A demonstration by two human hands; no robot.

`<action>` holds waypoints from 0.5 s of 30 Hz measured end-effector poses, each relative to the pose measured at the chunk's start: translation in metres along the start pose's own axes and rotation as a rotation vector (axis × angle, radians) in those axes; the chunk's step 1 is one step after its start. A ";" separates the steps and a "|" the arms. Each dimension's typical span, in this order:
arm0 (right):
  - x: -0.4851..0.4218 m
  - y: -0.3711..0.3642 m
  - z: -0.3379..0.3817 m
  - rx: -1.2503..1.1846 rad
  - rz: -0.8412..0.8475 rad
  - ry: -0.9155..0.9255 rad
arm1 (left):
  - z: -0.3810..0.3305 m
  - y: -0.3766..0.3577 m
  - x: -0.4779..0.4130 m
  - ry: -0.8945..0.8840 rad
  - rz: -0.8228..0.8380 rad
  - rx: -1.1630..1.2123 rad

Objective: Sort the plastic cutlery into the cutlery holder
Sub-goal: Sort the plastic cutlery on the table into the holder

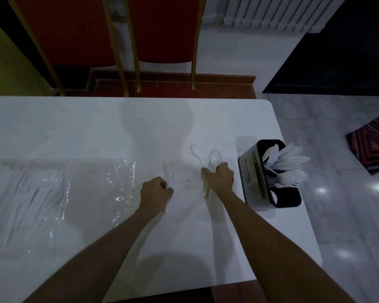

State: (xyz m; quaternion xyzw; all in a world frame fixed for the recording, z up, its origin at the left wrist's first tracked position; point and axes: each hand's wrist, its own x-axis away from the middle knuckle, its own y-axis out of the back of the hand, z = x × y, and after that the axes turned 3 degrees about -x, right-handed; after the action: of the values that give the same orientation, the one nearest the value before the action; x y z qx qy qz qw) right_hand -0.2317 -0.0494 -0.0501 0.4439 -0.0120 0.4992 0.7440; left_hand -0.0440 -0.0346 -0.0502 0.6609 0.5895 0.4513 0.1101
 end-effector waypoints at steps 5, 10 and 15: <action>-0.011 0.001 0.005 0.073 0.012 0.048 | 0.005 0.003 0.001 -0.048 -0.023 0.069; -0.019 -0.002 0.023 0.189 0.020 0.232 | 0.007 0.002 -0.003 -0.072 -0.035 0.087; -0.022 -0.014 0.030 0.339 0.056 0.217 | 0.008 0.002 -0.007 -0.075 -0.015 0.130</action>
State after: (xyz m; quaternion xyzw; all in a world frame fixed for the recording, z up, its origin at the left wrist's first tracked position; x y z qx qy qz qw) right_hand -0.2199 -0.0876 -0.0510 0.5058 0.1400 0.5595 0.6415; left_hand -0.0355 -0.0385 -0.0569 0.6787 0.6179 0.3861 0.0921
